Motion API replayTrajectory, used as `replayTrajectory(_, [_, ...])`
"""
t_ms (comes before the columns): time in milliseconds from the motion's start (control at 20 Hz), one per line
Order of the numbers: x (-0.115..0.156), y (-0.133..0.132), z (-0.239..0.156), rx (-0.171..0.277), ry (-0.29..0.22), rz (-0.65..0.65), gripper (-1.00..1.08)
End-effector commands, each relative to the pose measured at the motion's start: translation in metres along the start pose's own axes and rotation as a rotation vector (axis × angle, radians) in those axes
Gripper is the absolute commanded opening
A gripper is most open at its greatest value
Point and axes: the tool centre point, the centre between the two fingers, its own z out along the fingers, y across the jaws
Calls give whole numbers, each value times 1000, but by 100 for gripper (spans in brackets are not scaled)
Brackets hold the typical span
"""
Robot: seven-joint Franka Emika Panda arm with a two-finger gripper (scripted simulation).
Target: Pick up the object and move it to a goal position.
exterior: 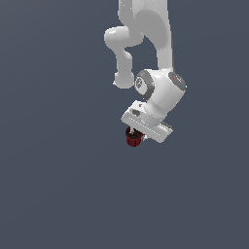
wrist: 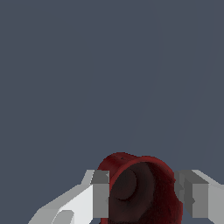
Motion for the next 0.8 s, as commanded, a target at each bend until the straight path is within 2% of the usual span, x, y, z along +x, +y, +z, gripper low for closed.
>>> replayTrajectory(0, [-4,-3,1,-17,20,28,28])
replayTrajectory(750, [-29,-19,6,-81,153,184,28])
